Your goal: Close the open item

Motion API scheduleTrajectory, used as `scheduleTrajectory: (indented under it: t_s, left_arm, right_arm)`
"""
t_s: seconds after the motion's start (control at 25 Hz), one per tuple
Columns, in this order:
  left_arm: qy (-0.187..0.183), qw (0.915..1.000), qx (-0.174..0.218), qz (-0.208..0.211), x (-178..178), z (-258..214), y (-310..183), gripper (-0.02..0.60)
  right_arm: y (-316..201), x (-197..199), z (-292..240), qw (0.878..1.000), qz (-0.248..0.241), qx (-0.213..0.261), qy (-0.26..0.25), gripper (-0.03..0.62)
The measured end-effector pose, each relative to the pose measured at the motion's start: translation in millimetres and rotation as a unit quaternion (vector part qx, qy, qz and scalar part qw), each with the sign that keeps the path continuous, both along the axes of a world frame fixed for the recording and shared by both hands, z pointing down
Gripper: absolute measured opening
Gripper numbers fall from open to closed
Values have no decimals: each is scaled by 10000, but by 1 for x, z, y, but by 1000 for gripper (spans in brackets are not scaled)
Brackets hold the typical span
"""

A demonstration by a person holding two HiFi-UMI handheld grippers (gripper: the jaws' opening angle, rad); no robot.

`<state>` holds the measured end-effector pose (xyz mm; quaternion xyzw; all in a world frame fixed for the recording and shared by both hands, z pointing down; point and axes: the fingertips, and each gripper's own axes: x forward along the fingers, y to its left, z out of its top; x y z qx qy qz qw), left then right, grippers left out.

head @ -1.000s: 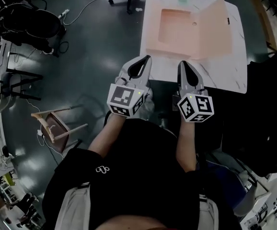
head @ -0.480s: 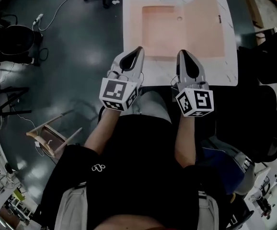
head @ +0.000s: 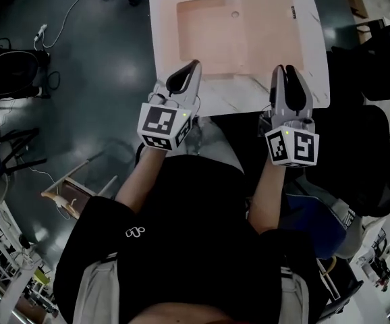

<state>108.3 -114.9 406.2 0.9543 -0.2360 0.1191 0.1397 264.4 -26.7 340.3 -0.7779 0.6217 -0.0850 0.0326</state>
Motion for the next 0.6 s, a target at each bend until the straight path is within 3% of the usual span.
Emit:
scheduleTrajectory:
  t_s: [0.24,0.6]
  left_arm:
    - [54,10000,4,80,15,-5,-5,0]
    - [-258,9996,-132,76,21,15,-2,0]
  right_arm:
    - [27,65,24,9930,855,-759,313,130]
    - [26,79,70,9900,758,-1173,-194,124]
